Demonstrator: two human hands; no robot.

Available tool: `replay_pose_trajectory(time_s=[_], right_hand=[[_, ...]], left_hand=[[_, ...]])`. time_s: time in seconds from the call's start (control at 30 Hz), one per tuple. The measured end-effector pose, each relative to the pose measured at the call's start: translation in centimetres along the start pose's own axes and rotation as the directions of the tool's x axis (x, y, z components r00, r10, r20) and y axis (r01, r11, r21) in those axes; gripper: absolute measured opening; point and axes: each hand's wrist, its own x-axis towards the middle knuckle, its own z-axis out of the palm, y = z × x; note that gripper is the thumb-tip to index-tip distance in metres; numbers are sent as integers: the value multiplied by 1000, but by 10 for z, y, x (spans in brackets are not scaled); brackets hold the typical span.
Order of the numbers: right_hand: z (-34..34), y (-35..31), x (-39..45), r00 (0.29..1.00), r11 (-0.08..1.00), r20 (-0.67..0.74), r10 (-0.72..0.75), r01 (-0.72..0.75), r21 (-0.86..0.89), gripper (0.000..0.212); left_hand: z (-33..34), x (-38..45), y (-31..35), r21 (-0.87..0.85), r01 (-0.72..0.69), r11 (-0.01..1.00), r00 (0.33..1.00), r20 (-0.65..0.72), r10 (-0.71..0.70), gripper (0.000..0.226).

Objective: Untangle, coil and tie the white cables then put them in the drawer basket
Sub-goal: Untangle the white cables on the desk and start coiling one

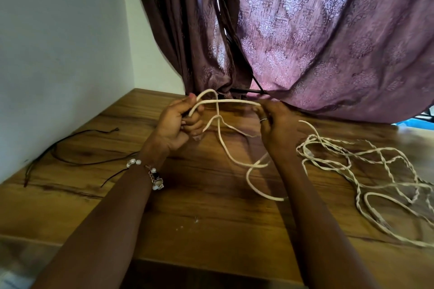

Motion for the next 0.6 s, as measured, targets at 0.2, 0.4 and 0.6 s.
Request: replay_pose_trajectory(time_s=[0.2,0.4,0.6], right_hand=[[-6,10,-2,1000,982,24,-17,21,-189,21],[-25,16,-4,991,991,130,39,-21,-135,19],[-38,23,-4,862,990,505,41,-103,95,26]], left_hand=[[-14,5,4,-39,-116,993,963,-250,103,51],[-19,6,6,-61,-150,987,924,-364,118,37],[-26,5,9,-182,-245,952,897,-415,151,34]])
